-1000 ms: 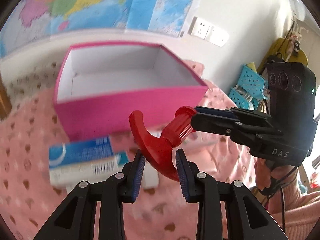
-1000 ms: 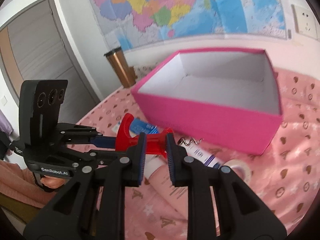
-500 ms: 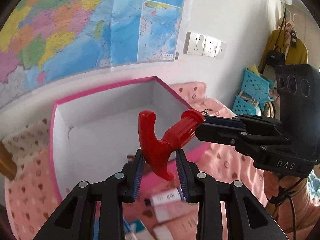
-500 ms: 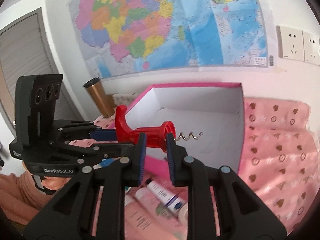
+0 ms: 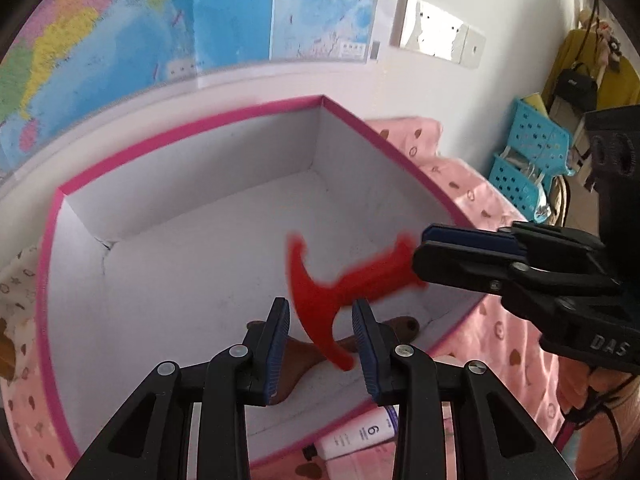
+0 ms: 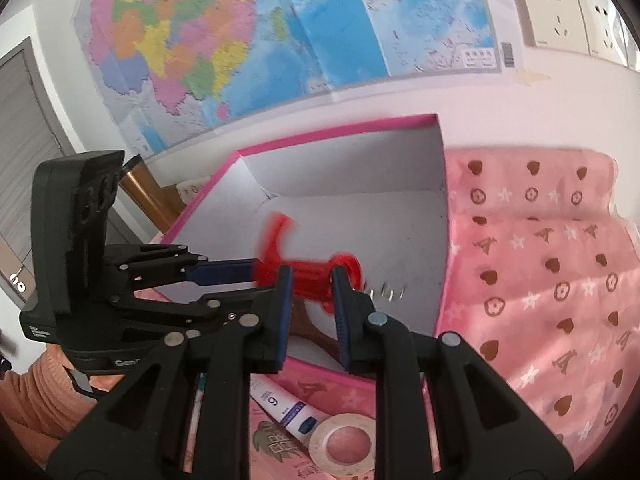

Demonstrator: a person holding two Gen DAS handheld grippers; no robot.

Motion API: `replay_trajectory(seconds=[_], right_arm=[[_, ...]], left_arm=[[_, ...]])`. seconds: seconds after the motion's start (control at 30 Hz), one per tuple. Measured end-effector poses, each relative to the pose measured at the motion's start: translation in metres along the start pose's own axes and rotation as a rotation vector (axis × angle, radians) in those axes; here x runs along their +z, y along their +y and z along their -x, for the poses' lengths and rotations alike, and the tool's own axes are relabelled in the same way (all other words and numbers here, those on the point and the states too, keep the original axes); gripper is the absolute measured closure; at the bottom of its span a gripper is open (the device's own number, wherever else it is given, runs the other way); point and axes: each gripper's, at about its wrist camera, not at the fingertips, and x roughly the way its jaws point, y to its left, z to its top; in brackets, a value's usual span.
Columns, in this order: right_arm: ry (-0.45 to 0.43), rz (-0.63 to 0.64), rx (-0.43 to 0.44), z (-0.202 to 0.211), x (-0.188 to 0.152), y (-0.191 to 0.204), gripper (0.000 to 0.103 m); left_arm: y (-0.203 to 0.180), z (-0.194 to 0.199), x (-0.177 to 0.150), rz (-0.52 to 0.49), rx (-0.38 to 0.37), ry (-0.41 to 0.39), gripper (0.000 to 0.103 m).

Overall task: Organize rigid objects
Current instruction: 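Carry the red corkscrew with the left gripper and release it in the box, then grasp the blue-white ANTINE medicine box with the left gripper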

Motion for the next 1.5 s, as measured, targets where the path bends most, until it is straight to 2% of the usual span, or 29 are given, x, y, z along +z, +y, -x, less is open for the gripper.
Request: replay_trajectory(seconds=[0.17, 0.33, 0.5, 0.67, 0.8, 0.93, 1.2, 1.5], right_arm=[[-0.011, -0.021, -0.018, 0.006, -0.001, -0.004, 0.08], [-0.034, -0.012, 0.014, 0.025, -0.011, 0.002, 0.08], [-0.041, 0.034, 0.086, 0.042, -0.028, 0.021, 0.071], [0.007, 0.058, 0.17, 0.038, -0.049, 0.043, 0.06], [0.063, 0.079, 0.206, 0.022, -0.065, 0.061, 0.06], [0.11, 0.087, 0.234, 0.007, -0.077, 0.073, 0.06], [0.178, 0.089, 0.261, -0.019, -0.095, 0.09, 0.06], [0.202, 0.117, 0.269, -0.05, -0.09, 0.112, 0.06]], left_arm=[[-0.004, 0.002, -0.004, -0.009, 0.022, -0.012, 0.065], [0.003, 0.034, -0.021, 0.012, 0.046, -0.11, 0.056], [0.012, 0.079, -0.048, 0.035, 0.061, -0.22, 0.052], [0.025, 0.111, -0.08, 0.088, 0.091, -0.271, 0.049], [0.039, 0.115, -0.105, 0.136, 0.158, -0.253, 0.048], [0.057, 0.107, -0.131, 0.22, 0.194, -0.205, 0.048], [0.077, 0.095, -0.17, 0.337, 0.203, -0.137, 0.048], [0.093, 0.101, -0.184, 0.391, 0.215, -0.147, 0.048]])
